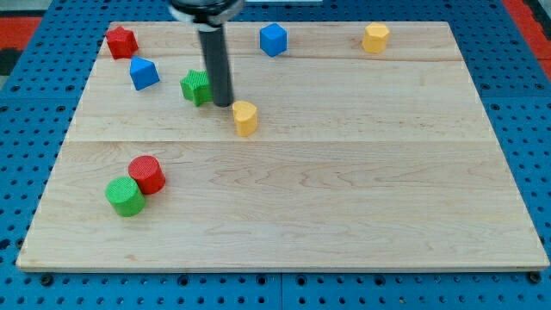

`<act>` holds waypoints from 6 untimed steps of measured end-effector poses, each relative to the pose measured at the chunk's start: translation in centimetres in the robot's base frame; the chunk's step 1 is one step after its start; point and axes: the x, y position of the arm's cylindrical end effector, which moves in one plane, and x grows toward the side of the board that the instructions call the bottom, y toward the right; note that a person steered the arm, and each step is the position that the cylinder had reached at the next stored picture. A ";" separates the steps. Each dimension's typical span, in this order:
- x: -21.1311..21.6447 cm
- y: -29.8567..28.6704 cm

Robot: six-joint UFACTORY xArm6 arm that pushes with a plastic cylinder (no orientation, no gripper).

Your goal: Place the green star to the center left

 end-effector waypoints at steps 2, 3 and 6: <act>-3.6 -4.5; 0.4 -9.6; 2.8 -11.2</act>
